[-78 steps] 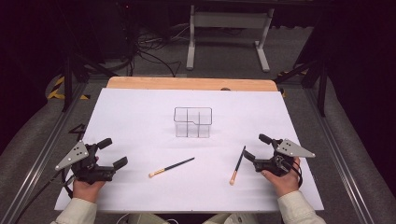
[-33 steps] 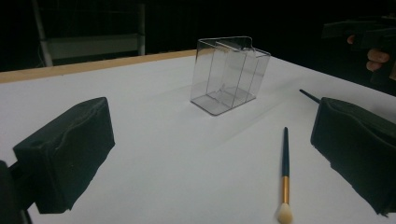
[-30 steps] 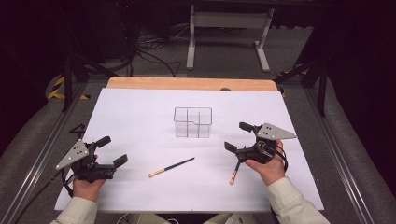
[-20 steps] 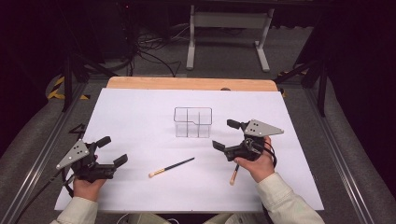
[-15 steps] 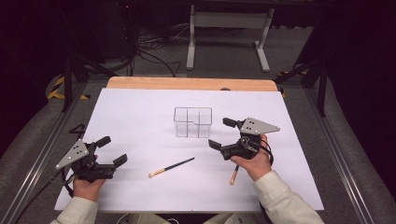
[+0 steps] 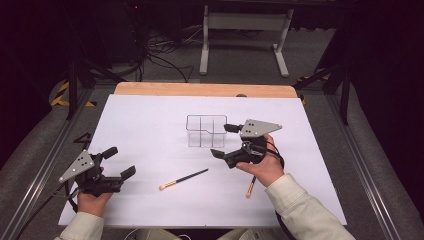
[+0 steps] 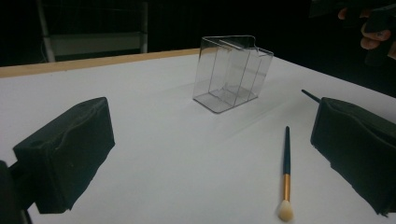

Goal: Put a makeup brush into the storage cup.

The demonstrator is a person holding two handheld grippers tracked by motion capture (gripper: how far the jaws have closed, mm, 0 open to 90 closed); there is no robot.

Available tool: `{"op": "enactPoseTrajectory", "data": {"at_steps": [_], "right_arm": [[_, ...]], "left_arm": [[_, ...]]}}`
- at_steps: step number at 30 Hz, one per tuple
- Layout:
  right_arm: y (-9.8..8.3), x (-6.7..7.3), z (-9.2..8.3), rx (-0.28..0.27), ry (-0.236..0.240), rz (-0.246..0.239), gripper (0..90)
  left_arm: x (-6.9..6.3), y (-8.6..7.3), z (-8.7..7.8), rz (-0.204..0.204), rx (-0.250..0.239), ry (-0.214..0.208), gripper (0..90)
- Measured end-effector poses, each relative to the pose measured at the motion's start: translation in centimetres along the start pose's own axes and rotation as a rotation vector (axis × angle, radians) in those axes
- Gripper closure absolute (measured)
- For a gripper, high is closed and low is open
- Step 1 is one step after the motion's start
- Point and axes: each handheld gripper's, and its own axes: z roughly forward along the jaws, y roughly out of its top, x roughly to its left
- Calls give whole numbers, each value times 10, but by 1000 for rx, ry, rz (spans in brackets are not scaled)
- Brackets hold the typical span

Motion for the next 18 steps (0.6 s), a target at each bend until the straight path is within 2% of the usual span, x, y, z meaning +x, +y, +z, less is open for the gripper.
{"op": "enactPoseTrajectory", "data": {"at_steps": [7, 11, 13, 18], "right_arm": [[20, 5, 14, 116, 30, -64, 93], [26, 7, 20, 152, 54, -76, 93], [32, 9, 28, 195, 83, -86, 93], [37, 11, 37, 246, 109, -106, 93]], "left_arm": [[0, -1, -1, -4, 1, 2, 1], [0, -1, -2, -5, 1, 1, 1], [0, -1, -1, -6, 1, 0, 1], [1, -1, -1, -6, 1, -3, 1]]}}
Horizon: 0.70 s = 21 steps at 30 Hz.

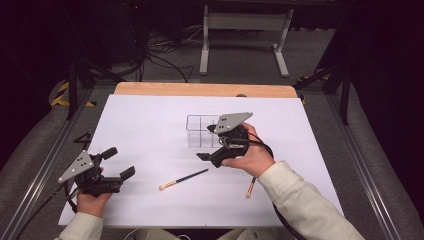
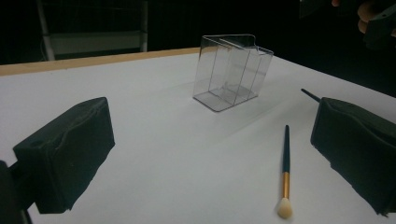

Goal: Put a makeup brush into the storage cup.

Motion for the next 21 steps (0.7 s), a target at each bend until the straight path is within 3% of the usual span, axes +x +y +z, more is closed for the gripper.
{"op": "enactPoseTrajectory", "data": {"at_steps": [11, 18, 21], "right_arm": [[18, 0, 13, 72, 27, -58, 116], [24, 0, 24, 157, 64, -91, 135], [24, 3, 35, 218, 82, -101, 142]], "left_arm": [[1, 0, 1, -11, 15, -8, 2], [1, 0, 0, -15, 17, -9, 3], [0, -1, -1, -13, 22, -7, 3]]}}
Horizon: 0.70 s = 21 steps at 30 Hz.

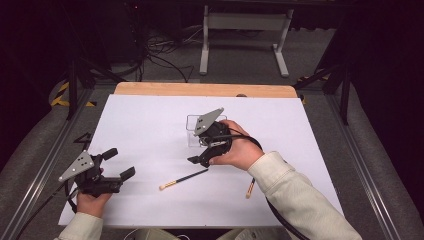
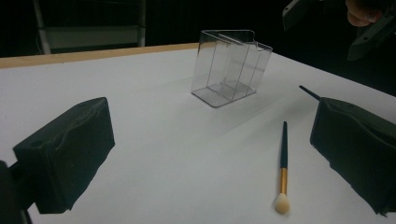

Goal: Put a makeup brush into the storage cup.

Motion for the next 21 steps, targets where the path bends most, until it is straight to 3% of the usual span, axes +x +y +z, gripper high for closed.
{"op": "enactPoseTrajectory", "data": {"at_steps": [7, 21], "right_arm": [[5, 2, 18, 68, 53, -27, 192], [12, 4, 46, 207, 108, -52, 252]], "left_arm": [[1, -1, -3, -3, -4, 10, 3], [1, -2, -4, -5, -4, 11, 3]]}}
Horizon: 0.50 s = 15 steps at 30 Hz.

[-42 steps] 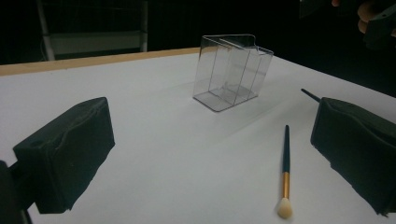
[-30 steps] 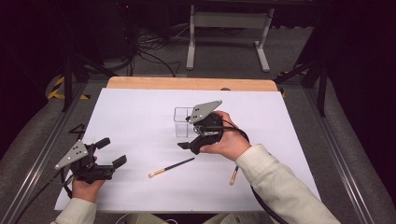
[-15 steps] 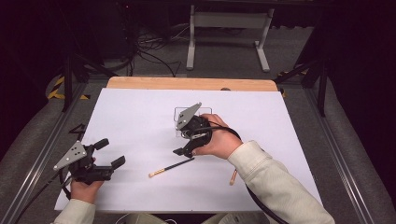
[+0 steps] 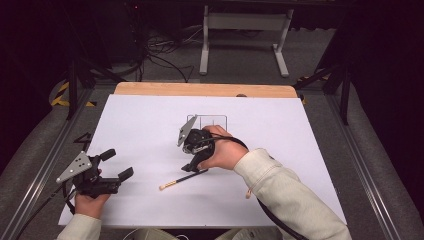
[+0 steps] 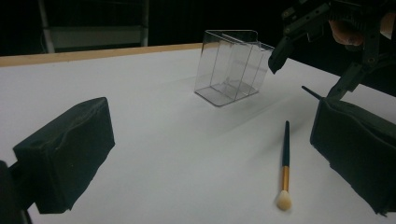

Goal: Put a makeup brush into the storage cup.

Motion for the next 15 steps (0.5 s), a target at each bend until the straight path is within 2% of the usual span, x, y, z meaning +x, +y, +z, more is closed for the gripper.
{"op": "enactPoseTrajectory", "data": {"at_steps": [7, 9, 15], "right_arm": [[4, 1, 14, 56, 47, -26, 293], [5, 1, 17, 86, 52, -34, 308], [6, 1, 26, 106, 49, -57, 333]], "left_arm": [[0, 0, 0, 5, 0, 2, 3], [0, 0, 0, 5, 0, 3, 3], [0, 0, -1, 5, -2, 4, 3]]}}
